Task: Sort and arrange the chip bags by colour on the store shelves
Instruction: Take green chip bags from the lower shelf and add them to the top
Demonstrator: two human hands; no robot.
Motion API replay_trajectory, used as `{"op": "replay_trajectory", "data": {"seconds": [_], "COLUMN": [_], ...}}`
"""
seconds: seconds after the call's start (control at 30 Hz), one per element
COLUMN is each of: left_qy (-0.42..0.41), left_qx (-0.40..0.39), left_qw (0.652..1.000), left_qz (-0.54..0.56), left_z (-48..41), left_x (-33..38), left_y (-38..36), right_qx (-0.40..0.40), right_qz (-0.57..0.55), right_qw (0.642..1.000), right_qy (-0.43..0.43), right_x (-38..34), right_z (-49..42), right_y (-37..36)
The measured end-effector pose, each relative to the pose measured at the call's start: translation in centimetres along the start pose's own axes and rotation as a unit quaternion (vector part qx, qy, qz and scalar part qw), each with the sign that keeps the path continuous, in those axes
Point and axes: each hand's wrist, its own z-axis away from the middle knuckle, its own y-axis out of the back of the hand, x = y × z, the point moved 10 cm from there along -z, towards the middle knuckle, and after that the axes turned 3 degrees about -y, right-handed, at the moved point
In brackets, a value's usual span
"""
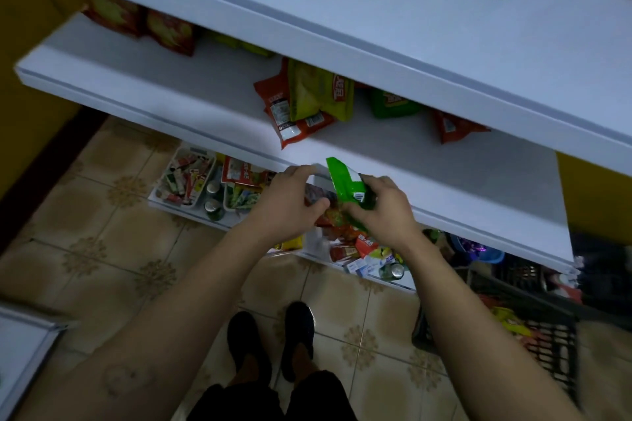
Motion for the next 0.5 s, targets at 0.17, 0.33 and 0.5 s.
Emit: {"op": "replay_trajectory", "data": {"seconds": [0.17,0.33,0.5], "left_qy": [0.048,0.159,0.129], "left_qx": [0.044,0.018,0.155], "left_qw": [0.99,0.916,0.865], "left_qz": [0.127,0.368,0.46], "left_z": [2.1,5.9,8.3], "left_x": [0.0,-2.0,-1.9], "left_y": [2.8,3.0,6.5], "right_qx": [0.025,-0.01,-0.067], "right_qz": [-0.345,-0.599,-0.631], "right_qw": [0.934,0.794,0.771], "right_qy": [-0.085,-0.1,-0.044], "right_x": [-2.1,-5.6,-11.0], "right_z": [4.4,6.0,7.4], "right_y": [1.7,1.6,1.7]}}
